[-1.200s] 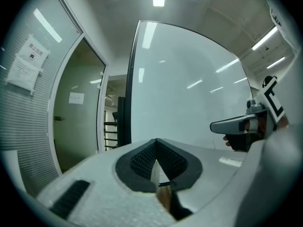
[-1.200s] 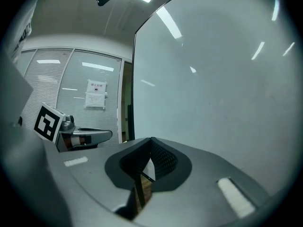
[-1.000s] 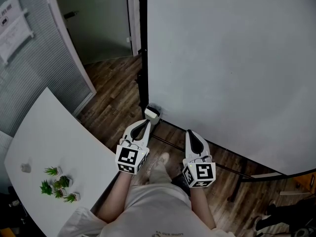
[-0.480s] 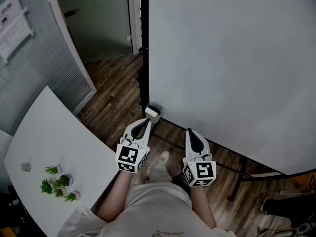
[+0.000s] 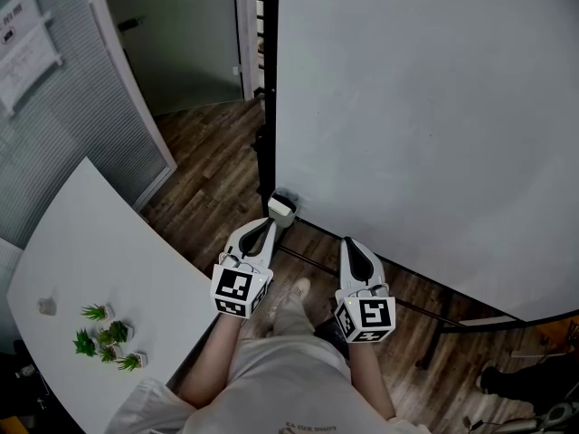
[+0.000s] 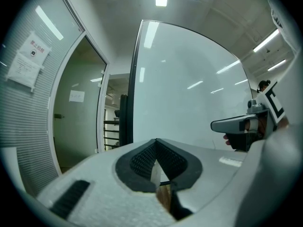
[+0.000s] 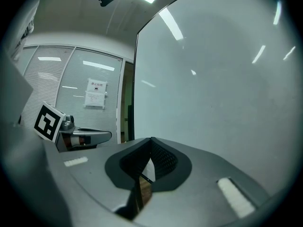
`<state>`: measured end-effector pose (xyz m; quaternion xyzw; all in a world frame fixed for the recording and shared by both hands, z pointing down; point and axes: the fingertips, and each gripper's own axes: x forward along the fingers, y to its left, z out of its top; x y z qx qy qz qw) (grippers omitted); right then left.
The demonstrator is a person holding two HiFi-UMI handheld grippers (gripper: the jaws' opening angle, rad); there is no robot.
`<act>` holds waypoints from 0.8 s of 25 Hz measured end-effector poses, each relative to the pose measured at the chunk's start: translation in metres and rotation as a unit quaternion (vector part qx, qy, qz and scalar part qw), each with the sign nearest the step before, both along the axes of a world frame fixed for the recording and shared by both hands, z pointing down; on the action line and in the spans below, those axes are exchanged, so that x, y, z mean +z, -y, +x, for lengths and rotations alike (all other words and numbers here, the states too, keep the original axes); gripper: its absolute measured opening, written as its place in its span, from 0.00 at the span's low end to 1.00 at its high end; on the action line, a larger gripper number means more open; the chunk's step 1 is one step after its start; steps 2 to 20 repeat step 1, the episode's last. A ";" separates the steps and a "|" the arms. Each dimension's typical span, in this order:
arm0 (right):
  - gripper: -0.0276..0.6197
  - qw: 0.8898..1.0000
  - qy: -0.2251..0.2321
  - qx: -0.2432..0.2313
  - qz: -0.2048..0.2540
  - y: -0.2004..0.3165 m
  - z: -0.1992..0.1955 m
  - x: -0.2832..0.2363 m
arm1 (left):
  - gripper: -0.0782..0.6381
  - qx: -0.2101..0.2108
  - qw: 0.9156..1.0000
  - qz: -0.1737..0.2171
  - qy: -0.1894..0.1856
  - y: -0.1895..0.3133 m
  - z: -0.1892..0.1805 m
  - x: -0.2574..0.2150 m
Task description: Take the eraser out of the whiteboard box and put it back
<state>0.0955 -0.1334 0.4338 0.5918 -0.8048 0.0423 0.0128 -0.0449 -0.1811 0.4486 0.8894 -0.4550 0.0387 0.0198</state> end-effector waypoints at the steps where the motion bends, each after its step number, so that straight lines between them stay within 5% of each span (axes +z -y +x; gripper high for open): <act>1: 0.06 1.000 0.000 0.000 0.000 0.000 -0.001 0.000 | 0.11 0.000 1.000 0.000 -0.001 0.000 -0.002 0.000; 20: 0.06 1.000 0.000 0.000 0.000 0.000 -0.001 0.000 | 0.11 0.000 1.000 0.000 -0.001 0.000 -0.002 0.000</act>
